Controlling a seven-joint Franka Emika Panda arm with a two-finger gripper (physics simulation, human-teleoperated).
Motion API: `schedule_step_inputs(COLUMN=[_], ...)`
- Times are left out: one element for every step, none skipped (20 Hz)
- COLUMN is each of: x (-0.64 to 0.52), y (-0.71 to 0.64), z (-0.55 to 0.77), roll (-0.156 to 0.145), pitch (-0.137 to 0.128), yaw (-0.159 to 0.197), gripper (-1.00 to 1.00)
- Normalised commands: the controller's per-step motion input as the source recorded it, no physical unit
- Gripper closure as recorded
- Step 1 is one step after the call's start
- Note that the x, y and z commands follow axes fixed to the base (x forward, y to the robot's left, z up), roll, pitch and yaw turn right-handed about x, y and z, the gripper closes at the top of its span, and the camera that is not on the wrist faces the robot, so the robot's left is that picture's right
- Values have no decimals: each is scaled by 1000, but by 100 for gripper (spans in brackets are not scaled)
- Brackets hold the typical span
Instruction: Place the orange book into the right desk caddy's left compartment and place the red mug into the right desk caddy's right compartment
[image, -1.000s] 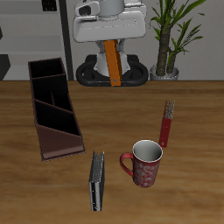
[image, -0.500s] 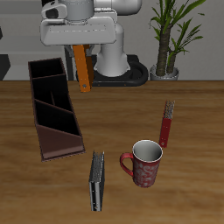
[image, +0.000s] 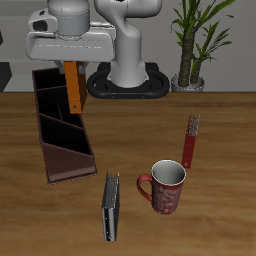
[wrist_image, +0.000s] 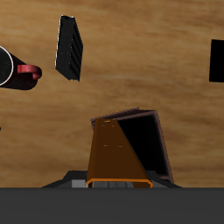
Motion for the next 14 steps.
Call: schedule_step_inputs(x=[-97, -96, -122, -60, -121, -165, -139, -137, 26, -337, -118, 42, -170, 12], y=[-294, -303, -154, -149, -461, -193, -262, -295, 90, -481, -312, 83, -221, -46], z=[-263, -242, -298, -149, -53, 11, 3, 40, 8, 19, -66, 10, -96, -172], roll=[-43, -137, 104, -32, -124, 55, 7, -49, 0, 80, -4, 0, 74, 27], pitch=[-9, -32, 17, 15, -46, -42, -21, -32, 0, -76, 22, 0, -4, 43], yaw=[10, -2, 43, 15, -41, 11, 18, -25, 0, 92, -79, 0, 0, 13], gripper=[100, 100, 100, 100, 100, 100, 100, 100, 100, 100, 100, 100, 100, 100])
